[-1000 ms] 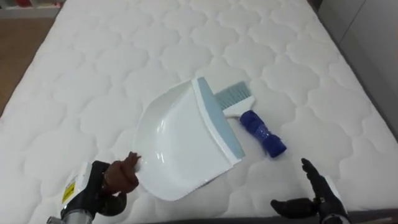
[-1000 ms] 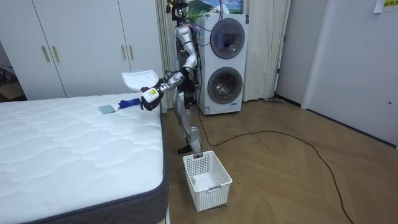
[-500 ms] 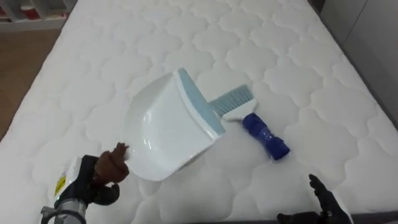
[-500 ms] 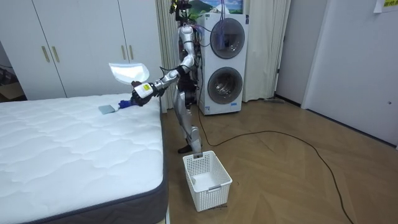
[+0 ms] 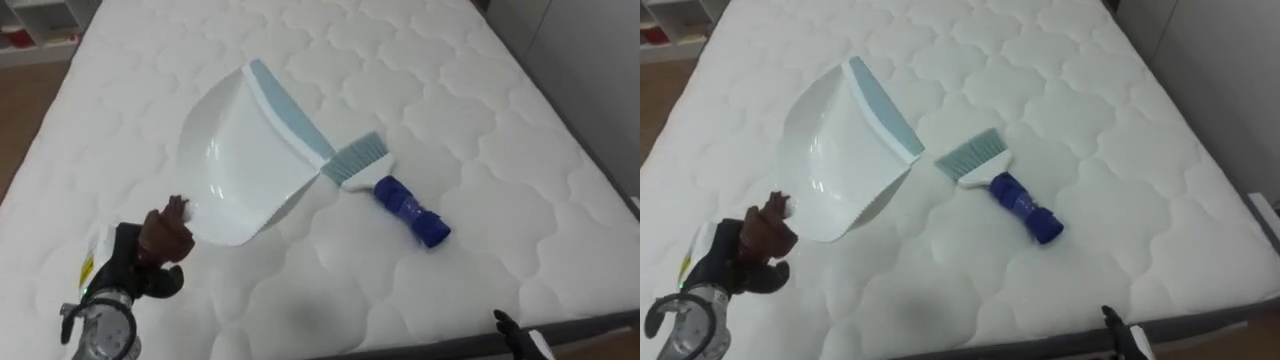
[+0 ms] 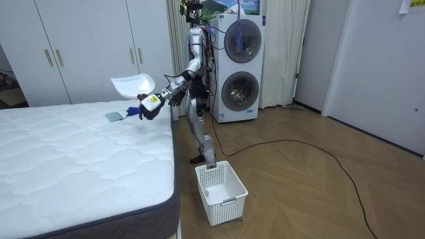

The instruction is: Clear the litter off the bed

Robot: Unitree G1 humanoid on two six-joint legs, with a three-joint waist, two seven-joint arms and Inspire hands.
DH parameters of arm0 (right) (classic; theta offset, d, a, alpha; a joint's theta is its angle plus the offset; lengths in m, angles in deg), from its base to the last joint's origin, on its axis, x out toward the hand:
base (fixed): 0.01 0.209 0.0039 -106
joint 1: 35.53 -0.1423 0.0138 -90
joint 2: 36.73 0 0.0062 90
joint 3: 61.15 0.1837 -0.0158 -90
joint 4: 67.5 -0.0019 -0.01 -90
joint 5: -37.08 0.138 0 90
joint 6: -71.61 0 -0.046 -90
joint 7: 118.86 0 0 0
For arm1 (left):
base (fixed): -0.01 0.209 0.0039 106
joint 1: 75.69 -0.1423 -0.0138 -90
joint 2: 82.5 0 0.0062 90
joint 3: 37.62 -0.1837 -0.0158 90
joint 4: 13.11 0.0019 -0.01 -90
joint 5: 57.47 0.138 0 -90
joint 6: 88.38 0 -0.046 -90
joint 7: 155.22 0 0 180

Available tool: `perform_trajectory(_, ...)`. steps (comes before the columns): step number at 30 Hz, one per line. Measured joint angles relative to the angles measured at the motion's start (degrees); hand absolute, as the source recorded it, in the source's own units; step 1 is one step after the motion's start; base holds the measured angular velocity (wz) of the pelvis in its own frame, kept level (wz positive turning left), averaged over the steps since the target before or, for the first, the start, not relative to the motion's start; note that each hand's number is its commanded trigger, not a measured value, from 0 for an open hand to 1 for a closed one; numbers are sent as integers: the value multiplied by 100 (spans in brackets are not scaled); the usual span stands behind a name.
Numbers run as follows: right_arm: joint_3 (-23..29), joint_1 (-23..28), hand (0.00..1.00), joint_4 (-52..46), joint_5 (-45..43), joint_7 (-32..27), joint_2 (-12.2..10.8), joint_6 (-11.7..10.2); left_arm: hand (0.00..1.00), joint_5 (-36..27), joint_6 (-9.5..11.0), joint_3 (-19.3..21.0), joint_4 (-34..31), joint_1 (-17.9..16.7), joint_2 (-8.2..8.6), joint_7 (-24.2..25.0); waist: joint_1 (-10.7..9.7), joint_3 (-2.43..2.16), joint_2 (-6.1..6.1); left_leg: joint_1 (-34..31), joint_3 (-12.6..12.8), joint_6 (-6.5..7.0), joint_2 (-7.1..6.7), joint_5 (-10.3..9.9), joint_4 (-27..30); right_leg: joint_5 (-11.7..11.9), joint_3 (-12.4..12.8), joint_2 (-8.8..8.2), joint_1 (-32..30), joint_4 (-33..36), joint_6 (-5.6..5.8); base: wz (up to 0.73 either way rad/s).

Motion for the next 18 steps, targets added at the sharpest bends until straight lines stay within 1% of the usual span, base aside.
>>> perform_trajectory(1,-3,-9,0,67,-4,20,-1,0,0,15,-3,-45,201,-70,44,28,7,8,-38,5,9,0,-1,0,0,-2,1,0,-2,-2,1,0)
perform_trajectory(2,-3,-22,0,120,-17,41,-6,1,0,17,-5,-61,302,-111,64,50,6,4,-57,5,13,0,-1,0,0,-4,6,2,-8,-4,1,-3)
perform_trajectory(3,-1,-39,0,218,-142,48,-27,3,0,30,-12,-65,466,-243,105,106,6,-5,-95,8,7,0,1,0,0,-5,16,5,4,-10,0,-4)
perform_trajectory(4,-1,-48,0,336,-219,45,-45,-1,0,63,-15,-71,597,-408,143,164,8,-5,-131,24,-4,0,1,0,0,-6,27,7,11,-13,-1,-5)
perform_trajectory(5,-1,-60,0,418,-226,40,-55,3,0,62,-14,-73,679,-481,165,180,13,0,-145,38,-4,0,0,0,0,-7,36,8,0,-19,0,-5)
perform_trajectory(6,-1,-106,0,650,-225,34,-74,5,0,61,-18,-74,899,-604,196,206,19,-11,-177,40,-6,-1,-3,-1,0,-9,44,7,-3,-18,3,0)
perform_trajectory(7,0,-126,0,768,-225,31,-85,6,0,60,-26,-73,1023,-642,206,224,27,-18,-193,40,-7,-1,-3,-1,-1,-11,42,7,-2,-19,5,0)
perform_trajectory(8,0,-164,0,976,-216,31,-113,27,0,58,-66,-73,1219,-715,209,269,44,-15,-224,40,-12,-2,-3,-1,-3,-11,38,7,-1,-19,5,5)
perform_trajectory(9,2,-180,0,1118,-196,31,-143,88,0,57,-143,-73,1348,-768,222,285,59,1,-252,37,-21,-2,-3,-2,-3,-11,29,5,-4,-22,5,6)
perform_trajectory(11,2,-181,0,1225,-170,33,-172,127,0,44,-207,-73,1375,-877,255,289,130,12,-261,36,-56,-3,0,-17,-25,-12,0,4,-7,-44,6,8)
perform_trajectory(13,1,-178,0,1270,-175,31,-183,127,0,12,-208,-55,1451,-940,299,289,176,2,-251,28,-121,0,2,-46,-69,-12,-65,2,6,-89,7,13)
perform_trajectory(14,1,-186,0,1289,-216,31,-192,127,0,-38,-222,-49,1525,-945,313,290,175,4,-253,11,-206,1,1,-73,-75,-11,-126,-2,6,-90,8,16)
perform_trajectory(15,3,-199,0,1397,-367,33,-202,126,0,-18,-245,13,1611,-990,326,290,195,-11,-275,24,-215,1,2,-72,-70,-11,-134,0,25,-82,8,12)
perform_trajectory(16,3,-196,0,1489,-466,35,-204,127,0,20,-252,63,1688,-1023,327,292,209,-15,-277,45,-216,0,4,-73,-70,-11,-130,6,52,-88,8,3)
perform_trajectory(17,23,-205,0,1606,-682,36,-201,148,0,71,-298,169,1827,-1134,329,291,259,-28,-277,101,-214,-5,9,-77,-84,-11,-127,17,99,-89,8,0)
perform_trajectory(18,73,-167,0,1676,-867,32,-203,215,0,116,-370,294,1957,-1214,334,290,296,-40,-288,155,-215,-10,14,-81,-95,-11,-123,23,178,-96,7,0)
